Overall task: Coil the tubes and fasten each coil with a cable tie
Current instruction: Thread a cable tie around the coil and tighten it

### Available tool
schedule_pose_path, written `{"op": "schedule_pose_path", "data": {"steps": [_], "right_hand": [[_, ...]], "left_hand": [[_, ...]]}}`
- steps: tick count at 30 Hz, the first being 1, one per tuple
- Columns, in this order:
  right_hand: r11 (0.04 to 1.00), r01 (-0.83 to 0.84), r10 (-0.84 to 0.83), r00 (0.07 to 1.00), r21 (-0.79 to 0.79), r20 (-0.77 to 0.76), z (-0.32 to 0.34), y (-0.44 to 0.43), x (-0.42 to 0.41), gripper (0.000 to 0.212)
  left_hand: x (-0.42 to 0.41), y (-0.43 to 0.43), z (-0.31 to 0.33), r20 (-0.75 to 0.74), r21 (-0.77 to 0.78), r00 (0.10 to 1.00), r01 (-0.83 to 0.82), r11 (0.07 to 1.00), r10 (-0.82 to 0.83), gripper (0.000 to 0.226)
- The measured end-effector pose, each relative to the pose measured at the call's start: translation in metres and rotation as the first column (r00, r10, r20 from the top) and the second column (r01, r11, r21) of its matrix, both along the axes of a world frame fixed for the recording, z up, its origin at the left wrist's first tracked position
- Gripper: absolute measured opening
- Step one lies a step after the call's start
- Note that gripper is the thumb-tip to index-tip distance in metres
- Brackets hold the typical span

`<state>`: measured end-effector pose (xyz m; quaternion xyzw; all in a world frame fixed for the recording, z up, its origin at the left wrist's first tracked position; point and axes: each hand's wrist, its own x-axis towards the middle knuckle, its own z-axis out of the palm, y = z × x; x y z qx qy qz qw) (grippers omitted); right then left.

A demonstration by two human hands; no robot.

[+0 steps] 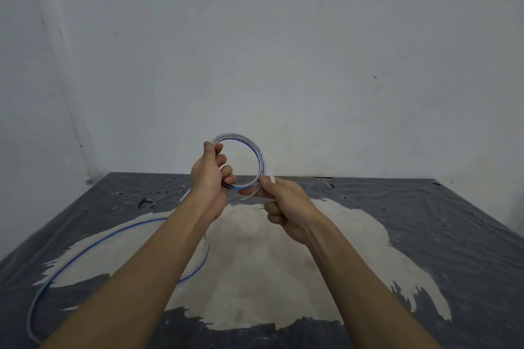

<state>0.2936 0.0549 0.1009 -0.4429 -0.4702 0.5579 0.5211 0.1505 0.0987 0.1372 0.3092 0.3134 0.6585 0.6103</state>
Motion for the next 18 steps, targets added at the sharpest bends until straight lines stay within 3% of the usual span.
{"op": "schedule_pose_path", "data": {"steps": [3, 9, 18], "right_hand": [[0.995, -0.091, 0.091, 0.996, 0.036, -0.001, -0.006, -0.004, -0.001, 0.022], [1.000, 0.024, -0.022, 0.989, 0.016, -0.149, -0.007, -0.003, -0.018, 0.032], [0.977, 0.202, -0.203, 0.979, 0.069, 0.007, -0.001, -0.004, -0.029, 0.026]], "left_hand": [[-0.002, -0.001, 0.002, 0.088, -0.009, 0.996, 0.032, 0.999, -0.031, 0.035], [0.009, -0.005, 0.004, 0.154, -0.022, 0.987, -0.042, 0.999, 0.045, 0.034], [0.014, -0.006, -0.004, 0.100, -0.019, 0.964, -0.244, 0.970, 0.245, 0.031]]}}
